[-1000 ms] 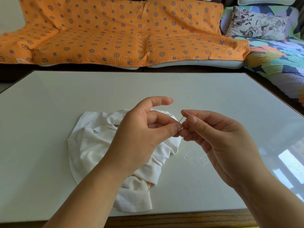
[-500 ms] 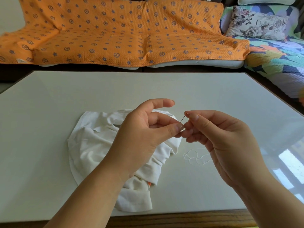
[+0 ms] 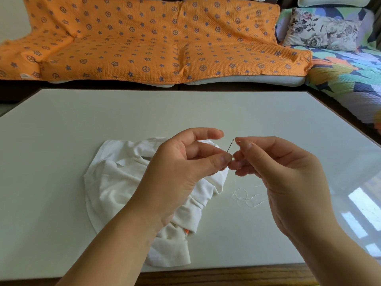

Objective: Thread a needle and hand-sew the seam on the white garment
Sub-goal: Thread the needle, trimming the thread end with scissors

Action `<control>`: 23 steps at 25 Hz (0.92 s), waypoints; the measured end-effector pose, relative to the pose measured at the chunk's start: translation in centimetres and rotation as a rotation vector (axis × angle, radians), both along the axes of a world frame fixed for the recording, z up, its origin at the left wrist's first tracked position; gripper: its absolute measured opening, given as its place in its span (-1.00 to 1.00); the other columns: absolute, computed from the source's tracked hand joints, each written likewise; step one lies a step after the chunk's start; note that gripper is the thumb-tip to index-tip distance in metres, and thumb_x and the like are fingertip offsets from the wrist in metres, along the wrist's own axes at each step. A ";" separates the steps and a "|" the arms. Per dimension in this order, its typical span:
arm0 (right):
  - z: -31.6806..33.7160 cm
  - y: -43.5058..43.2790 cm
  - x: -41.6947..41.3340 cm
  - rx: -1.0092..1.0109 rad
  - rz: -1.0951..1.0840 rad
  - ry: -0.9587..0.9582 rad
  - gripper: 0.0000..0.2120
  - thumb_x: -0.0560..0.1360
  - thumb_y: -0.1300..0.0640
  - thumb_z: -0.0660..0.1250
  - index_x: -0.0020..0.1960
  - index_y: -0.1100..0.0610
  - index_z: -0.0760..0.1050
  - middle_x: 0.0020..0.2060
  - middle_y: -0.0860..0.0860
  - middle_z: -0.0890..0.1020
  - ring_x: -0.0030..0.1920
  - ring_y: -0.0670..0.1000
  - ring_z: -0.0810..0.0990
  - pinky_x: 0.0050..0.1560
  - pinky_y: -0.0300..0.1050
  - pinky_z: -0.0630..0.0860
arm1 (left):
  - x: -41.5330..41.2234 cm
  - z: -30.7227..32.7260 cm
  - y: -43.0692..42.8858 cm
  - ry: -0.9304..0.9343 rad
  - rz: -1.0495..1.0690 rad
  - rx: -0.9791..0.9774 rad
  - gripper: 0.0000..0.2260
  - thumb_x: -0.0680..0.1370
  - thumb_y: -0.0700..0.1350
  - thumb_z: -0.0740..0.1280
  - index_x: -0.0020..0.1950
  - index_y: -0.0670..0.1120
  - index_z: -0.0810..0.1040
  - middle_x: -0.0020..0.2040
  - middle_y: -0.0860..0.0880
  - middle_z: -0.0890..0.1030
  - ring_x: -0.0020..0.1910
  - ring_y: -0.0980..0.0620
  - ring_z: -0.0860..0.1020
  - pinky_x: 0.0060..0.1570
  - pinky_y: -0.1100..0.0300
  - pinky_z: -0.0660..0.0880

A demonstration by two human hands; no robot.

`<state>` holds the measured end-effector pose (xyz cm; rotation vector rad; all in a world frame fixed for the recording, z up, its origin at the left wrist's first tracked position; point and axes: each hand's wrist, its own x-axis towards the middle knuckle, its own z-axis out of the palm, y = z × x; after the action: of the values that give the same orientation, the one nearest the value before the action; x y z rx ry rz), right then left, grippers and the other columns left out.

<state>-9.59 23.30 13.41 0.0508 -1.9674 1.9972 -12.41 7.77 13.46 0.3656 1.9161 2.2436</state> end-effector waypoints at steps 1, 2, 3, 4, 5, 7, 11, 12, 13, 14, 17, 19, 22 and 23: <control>0.0 -0.2 0.2 0.046 -0.041 0.036 -0.93 0.40 0.10 0.44 -0.23 0.05 0.69 -0.36 0.04 0.70 -0.30 0.02 0.68 -0.24 -0.17 0.57 | 0.0 0.0 0.0 -0.004 0.001 0.004 -0.65 0.32 -0.10 0.47 0.10 0.01 0.59 -0.18 -0.03 0.70 -0.17 0.08 0.66 -0.15 0.36 0.49; 0.1 -0.4 0.5 0.094 -0.085 0.070 -0.94 0.42 0.12 0.44 -0.20 0.03 0.68 -0.36 0.00 0.70 -0.31 -0.01 0.68 -0.23 -0.20 0.58 | 0.0 0.0 0.1 -0.009 0.002 0.006 -0.64 0.32 -0.09 0.47 0.10 0.01 0.59 -0.16 -0.04 0.71 -0.16 0.08 0.66 -0.14 0.35 0.49; 0.0 -0.6 0.6 0.139 -0.125 0.100 -0.95 0.44 0.14 0.44 -0.18 0.02 0.67 -0.36 -0.04 0.70 -0.30 -0.03 0.69 -0.22 -0.22 0.59 | 0.1 0.0 0.1 -0.014 0.000 0.011 -0.64 0.31 -0.09 0.48 0.10 0.02 0.59 -0.15 -0.04 0.71 -0.16 0.08 0.66 -0.14 0.36 0.49; 0.0 -0.7 0.7 0.178 -0.159 0.124 -0.94 0.45 0.15 0.44 -0.16 0.01 0.67 -0.34 -0.07 0.70 -0.28 -0.04 0.69 -0.20 -0.23 0.60 | 0.1 0.0 0.2 -0.018 0.000 0.018 -0.64 0.31 -0.08 0.48 0.10 0.03 0.59 -0.16 -0.04 0.71 -0.17 0.08 0.66 -0.15 0.36 0.49; -0.1 -0.8 0.8 0.208 -0.187 0.147 -0.92 0.45 0.17 0.44 -0.15 0.00 0.66 -0.33 -0.09 0.71 -0.26 -0.04 0.69 -0.18 -0.22 0.61 | 0.2 0.1 0.3 -0.021 0.001 0.025 -0.63 0.30 -0.08 0.48 0.10 0.03 0.59 -0.17 -0.03 0.71 -0.17 0.08 0.66 -0.14 0.35 0.49; -0.4 -1.0 0.8 0.237 -0.221 0.183 -0.89 0.47 0.20 0.44 -0.14 -0.01 0.66 -0.30 -0.10 0.71 -0.22 -0.01 0.70 -0.15 -0.17 0.63 | 0.2 0.1 0.4 -0.024 0.005 0.036 -0.62 0.30 -0.08 0.48 0.11 0.02 0.59 -0.18 -0.02 0.71 -0.16 0.07 0.66 -0.08 0.31 0.47; -0.6 -1.1 0.6 0.228 -0.240 0.202 -0.90 0.47 0.21 0.44 -0.13 0.01 0.66 -0.29 -0.10 0.71 -0.22 -0.01 0.70 -0.15 -0.19 0.62 | 0.2 0.1 0.4 -0.027 0.010 0.048 -0.61 0.30 -0.08 0.48 0.12 0.01 0.59 -0.16 -0.03 0.71 -0.13 0.03 0.67 0.04 0.19 0.46; -0.6 -1.2 0.6 0.228 -0.240 0.208 -0.91 0.47 0.20 0.43 -0.13 0.02 0.66 -0.29 -0.10 0.71 -0.22 -0.01 0.70 -0.15 -0.20 0.62 | 0.2 0.1 0.4 -0.028 0.012 0.046 -0.61 0.31 -0.08 0.48 0.12 0.02 0.59 -0.16 -0.03 0.71 -0.12 0.03 0.67 0.04 0.18 0.46; -0.5 -1.3 0.6 0.228 -0.240 0.213 -0.91 0.47 0.20 0.43 -0.13 0.02 0.66 -0.28 -0.10 0.71 -0.21 0.00 0.70 -0.15 -0.19 0.62 | 0.2 0.1 0.4 -0.028 0.013 0.044 -0.62 0.31 -0.08 0.48 0.12 0.02 0.59 -0.15 -0.03 0.72 -0.12 0.02 0.68 0.04 0.18 0.47; -0.5 -1.3 0.6 0.227 -0.241 0.216 -0.91 0.47 0.19 0.43 -0.13 0.02 0.66 -0.28 -0.10 0.71 -0.21 0.00 0.70 -0.14 -0.19 0.62 | 0.2 0.2 0.3 -0.026 0.015 0.044 -0.62 0.31 -0.08 0.48 0.12 0.03 0.59 -0.15 -0.03 0.72 -0.12 0.02 0.68 0.03 0.19 0.47; -0.6 -1.4 0.6 0.221 -0.245 0.228 -0.91 0.47 0.20 0.43 -0.12 0.03 0.66 -0.28 -0.09 0.71 -0.21 0.01 0.70 -0.14 -0.16 0.63 | 0.3 0.3 0.3 -0.015 0.021 0.040 -0.62 0.30 -0.06 0.49 0.11 0.04 0.58 -0.16 -0.02 0.72 -0.14 0.04 0.67 -0.04 0.25 0.46; -0.6 -1.5 0.6 0.215 -0.246 0.233 -0.91 0.47 0.20 0.44 -0.12 0.03 0.66 -0.28 -0.09 0.71 -0.21 0.02 0.70 -0.13 -0.13 0.63 | 0.3 0.3 0.3 -0.007 0.023 0.035 -0.62 0.31 -0.05 0.48 0.11 0.04 0.58 -0.17 0.00 0.71 -0.15 0.07 0.67 -0.12 0.31 0.47; -0.6 -1.6 0.6 0.213 -0.247 0.242 -0.92 0.47 0.18 0.43 -0.13 0.01 0.65 -0.27 -0.09 0.71 -0.20 0.02 0.70 -0.12 -0.11 0.64 | 0.3 0.3 0.3 0.004 0.028 0.028 -0.60 0.30 -0.05 0.49 0.12 0.04 0.57 -0.18 0.01 0.71 -0.16 0.08 0.67 -0.17 0.33 0.48; -0.6 -1.6 0.6 0.205 -0.247 0.244 -0.92 0.47 0.18 0.43 -0.13 0.00 0.65 -0.27 -0.10 0.71 -0.20 0.02 0.70 -0.12 -0.12 0.63 | 0.3 0.3 0.3 0.005 0.030 0.029 -0.60 0.30 -0.05 0.49 0.12 0.04 0.57 -0.18 0.01 0.71 -0.16 0.08 0.67 -0.17 0.33 0.48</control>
<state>-8.99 21.66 12.79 0.0909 -1.9100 1.5534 -12.08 8.06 13.75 0.3495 1.9058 2.2939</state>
